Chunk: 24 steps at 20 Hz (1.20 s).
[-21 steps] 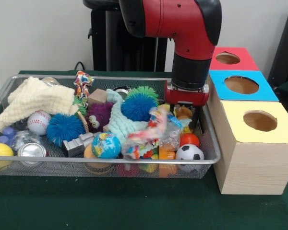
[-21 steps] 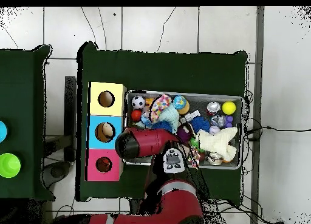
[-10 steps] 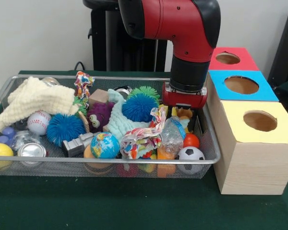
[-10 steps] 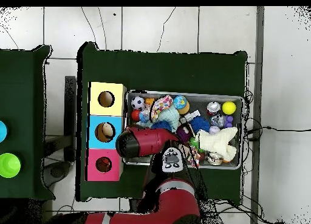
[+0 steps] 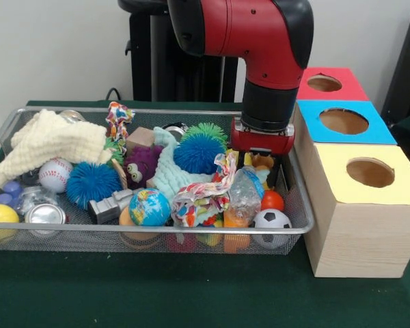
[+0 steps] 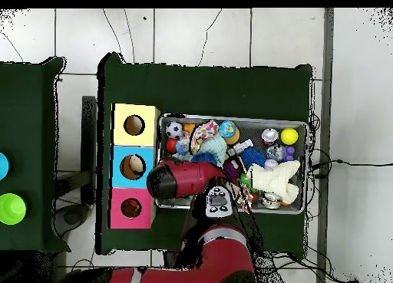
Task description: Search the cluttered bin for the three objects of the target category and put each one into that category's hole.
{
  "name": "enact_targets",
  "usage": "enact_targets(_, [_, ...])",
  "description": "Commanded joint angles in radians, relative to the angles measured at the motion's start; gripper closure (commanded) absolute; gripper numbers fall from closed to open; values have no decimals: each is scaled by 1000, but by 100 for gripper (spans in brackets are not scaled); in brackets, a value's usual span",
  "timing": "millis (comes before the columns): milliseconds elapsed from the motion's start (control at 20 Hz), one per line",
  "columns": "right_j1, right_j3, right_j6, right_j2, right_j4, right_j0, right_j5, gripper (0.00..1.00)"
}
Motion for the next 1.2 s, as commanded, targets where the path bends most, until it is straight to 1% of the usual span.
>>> enact_targets(50, [235,-86,-88,100,-112,-157,8,0])
enact_targets(200, [194,-55,-148,150,-143,-224,64,0])
enact_targets(300, [147,-24,-188,180,-162,-264,118,0])
enact_targets(450, [89,13,-216,214,-178,-308,189,0])
enact_targets(600, [61,16,-229,234,-199,-335,240,0])
enact_targets(950, [-4,37,-302,303,-255,-443,344,0])
enact_targets(1200, [-81,52,-374,374,-272,-527,458,0])
